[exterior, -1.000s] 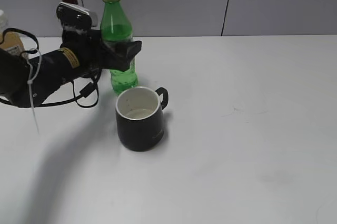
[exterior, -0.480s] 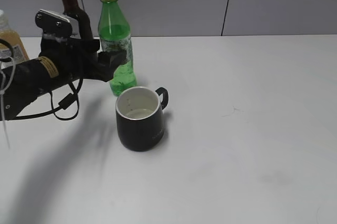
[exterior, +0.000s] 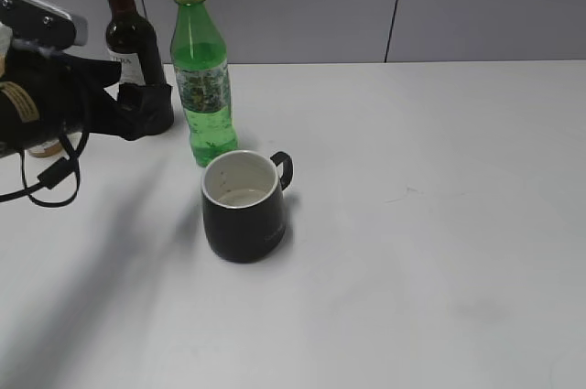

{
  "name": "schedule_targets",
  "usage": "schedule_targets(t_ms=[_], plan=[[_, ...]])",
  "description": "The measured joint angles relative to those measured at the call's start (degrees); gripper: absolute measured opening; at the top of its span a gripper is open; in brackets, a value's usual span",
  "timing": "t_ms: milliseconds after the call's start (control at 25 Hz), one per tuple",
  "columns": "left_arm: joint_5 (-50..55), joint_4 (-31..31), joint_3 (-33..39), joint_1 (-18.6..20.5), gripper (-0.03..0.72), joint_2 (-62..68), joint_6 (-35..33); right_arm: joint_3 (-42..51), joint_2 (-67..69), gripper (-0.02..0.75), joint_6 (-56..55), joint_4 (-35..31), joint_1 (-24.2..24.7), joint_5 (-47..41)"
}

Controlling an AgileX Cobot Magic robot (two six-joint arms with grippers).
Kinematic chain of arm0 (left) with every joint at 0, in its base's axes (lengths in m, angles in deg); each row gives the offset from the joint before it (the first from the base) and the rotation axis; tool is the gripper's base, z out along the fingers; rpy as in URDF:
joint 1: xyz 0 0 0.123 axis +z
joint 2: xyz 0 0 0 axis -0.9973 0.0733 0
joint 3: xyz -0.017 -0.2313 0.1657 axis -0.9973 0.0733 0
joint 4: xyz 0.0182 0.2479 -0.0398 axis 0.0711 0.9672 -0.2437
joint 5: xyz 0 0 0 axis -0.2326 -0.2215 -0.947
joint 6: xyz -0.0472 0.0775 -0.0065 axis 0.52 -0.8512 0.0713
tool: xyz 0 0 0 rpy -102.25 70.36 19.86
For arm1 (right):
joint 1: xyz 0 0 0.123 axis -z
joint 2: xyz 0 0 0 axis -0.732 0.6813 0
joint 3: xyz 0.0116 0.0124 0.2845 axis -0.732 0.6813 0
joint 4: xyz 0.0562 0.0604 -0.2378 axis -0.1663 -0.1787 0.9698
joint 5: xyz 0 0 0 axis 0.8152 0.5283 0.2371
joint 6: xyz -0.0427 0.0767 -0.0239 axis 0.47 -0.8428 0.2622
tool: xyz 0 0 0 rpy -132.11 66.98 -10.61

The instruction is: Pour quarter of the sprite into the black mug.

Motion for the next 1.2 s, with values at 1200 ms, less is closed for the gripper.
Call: schedule_targets(t_ms=[1200], plan=[[89.35,-10.05,-2.98,6.31,0.592,-40.51,-0.29,0.0,0.0,0.5,0.0,0.0,0.0,0.0]])
